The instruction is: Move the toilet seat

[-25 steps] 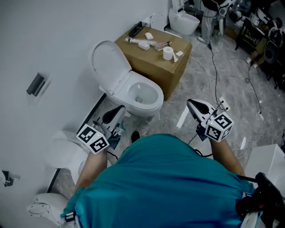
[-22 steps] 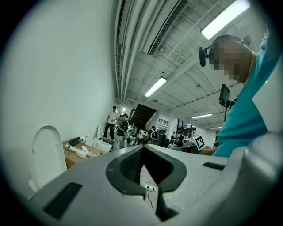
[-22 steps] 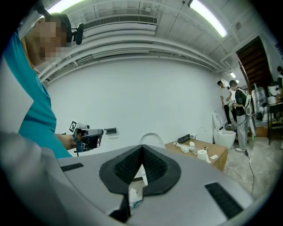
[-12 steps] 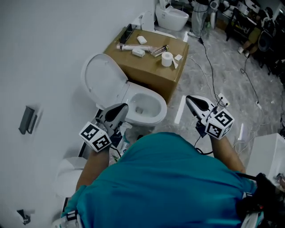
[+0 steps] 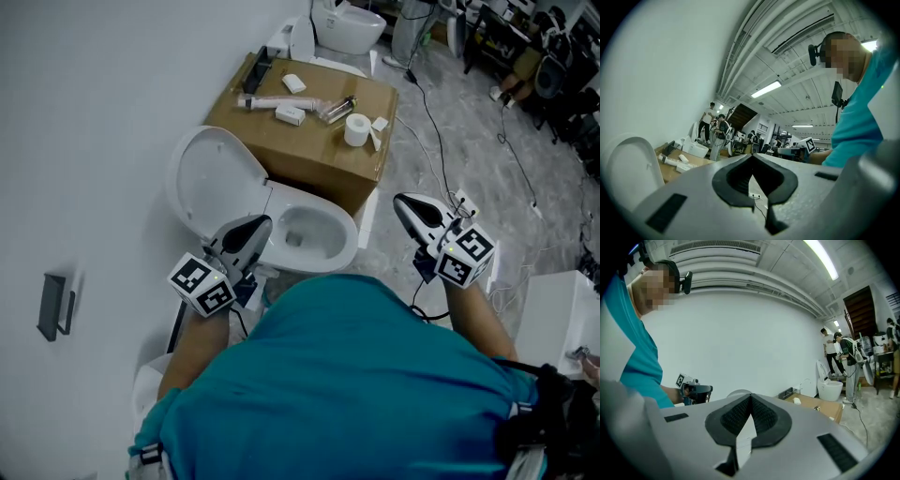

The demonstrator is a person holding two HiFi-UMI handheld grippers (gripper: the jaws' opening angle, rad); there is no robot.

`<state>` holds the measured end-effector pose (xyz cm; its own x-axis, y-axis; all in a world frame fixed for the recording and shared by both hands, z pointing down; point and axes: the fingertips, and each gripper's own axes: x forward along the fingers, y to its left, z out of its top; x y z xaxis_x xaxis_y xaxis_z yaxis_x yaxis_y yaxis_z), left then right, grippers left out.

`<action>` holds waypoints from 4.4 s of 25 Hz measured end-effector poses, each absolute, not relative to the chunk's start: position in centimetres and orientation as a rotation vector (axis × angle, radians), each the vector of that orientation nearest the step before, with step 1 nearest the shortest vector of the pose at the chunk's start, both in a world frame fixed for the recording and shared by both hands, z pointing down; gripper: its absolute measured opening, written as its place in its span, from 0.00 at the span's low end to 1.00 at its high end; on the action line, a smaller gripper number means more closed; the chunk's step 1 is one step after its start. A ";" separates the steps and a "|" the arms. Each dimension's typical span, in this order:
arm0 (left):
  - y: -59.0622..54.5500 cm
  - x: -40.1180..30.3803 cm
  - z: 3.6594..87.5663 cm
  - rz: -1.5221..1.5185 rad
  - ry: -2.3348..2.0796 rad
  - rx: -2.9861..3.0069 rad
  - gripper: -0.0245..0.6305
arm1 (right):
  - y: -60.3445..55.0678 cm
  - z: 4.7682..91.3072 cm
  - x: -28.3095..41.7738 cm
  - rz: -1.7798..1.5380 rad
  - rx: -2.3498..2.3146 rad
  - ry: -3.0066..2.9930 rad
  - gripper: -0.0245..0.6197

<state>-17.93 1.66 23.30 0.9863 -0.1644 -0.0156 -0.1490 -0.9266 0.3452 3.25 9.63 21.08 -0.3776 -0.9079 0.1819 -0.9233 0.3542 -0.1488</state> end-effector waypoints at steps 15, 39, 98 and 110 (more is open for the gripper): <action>-1.7 -8.9 25.8 0.017 -0.543 2.704 0.04 | 0.6 25.5 11.9 0.456 1.327 -2.697 0.04; 0.8 3.3 57.4 0.631 -0.291 2.362 0.05 | -4.4 41.1 16.8 0.598 1.268 -2.755 0.04; 10.8 12.0 90.4 1.361 -0.003 1.831 0.46 | -3.6 62.0 22.4 0.895 1.362 -2.607 0.04; 10.6 11.9 86.2 1.257 0.038 1.846 0.46 | -3.2 60.3 21.3 0.881 1.368 -2.607 0.04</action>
<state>11.93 10.56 86.25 0.4877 0.4664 0.7380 -0.4207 -0.6152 0.6668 21.26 -3.25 60.27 -0.6017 -0.7349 0.3128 -0.7740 0.4400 -0.4553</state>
